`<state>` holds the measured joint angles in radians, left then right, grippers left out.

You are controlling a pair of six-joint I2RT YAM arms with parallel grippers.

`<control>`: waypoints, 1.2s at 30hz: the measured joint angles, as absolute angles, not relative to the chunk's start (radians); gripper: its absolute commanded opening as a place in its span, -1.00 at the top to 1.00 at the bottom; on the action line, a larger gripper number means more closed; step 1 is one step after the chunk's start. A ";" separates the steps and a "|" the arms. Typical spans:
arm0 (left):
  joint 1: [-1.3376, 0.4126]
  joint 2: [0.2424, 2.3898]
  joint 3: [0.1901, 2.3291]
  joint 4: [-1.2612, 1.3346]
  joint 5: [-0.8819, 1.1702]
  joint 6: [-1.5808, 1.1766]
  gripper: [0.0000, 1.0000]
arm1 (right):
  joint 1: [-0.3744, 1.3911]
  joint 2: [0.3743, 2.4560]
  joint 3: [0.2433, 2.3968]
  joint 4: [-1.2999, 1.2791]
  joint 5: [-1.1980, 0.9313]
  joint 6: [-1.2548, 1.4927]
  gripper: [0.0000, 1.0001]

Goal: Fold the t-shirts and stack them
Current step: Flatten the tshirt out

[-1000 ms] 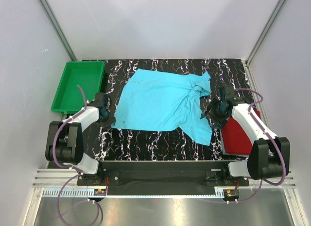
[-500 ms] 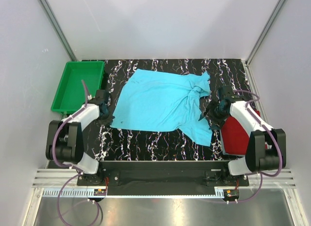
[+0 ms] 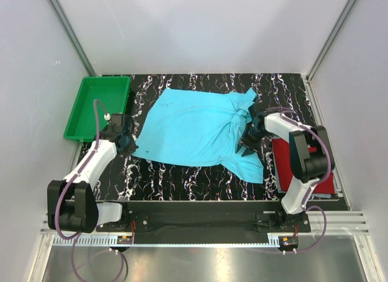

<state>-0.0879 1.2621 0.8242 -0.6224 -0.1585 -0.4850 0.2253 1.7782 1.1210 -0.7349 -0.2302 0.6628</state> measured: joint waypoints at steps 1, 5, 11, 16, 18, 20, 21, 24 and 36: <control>-0.088 1.262 0.824 -0.624 -0.159 -0.476 1.00 | 0.240 1.806 1.142 -0.726 -0.229 0.663 0.21; -0.088 1.261 0.825 -0.626 -0.159 -0.445 1.00 | 0.278 1.956 1.285 -0.739 -0.248 0.663 0.19; -0.088 1.261 0.847 -0.626 -0.159 -0.417 1.00 | 0.306 2.093 1.492 -0.748 -0.290 0.652 0.02; -0.088 1.261 0.858 -0.616 -0.142 -0.406 1.00 | 0.295 2.055 1.494 -0.816 -0.226 0.616 -0.19; -0.088 1.261 0.858 -0.610 -0.130 -0.402 1.00 | 0.266 1.970 1.413 -0.834 -0.223 0.608 -0.22; -0.088 1.262 0.858 -0.605 -0.117 -0.398 1.00 | 0.211 1.850 1.319 -0.861 -0.224 0.606 -0.22; -0.088 1.262 0.858 -0.603 -0.111 -0.396 1.00 | 0.179 1.785 1.274 -0.877 -0.224 0.607 -0.22; -0.088 1.263 0.858 -0.600 -0.096 -0.390 1.00 | 0.105 1.630 1.180 -0.905 -0.204 0.615 -0.22; -0.088 1.293 0.916 -0.595 -0.056 -0.368 1.00 | 0.035 1.607 0.934 -0.877 -0.162 0.682 -0.03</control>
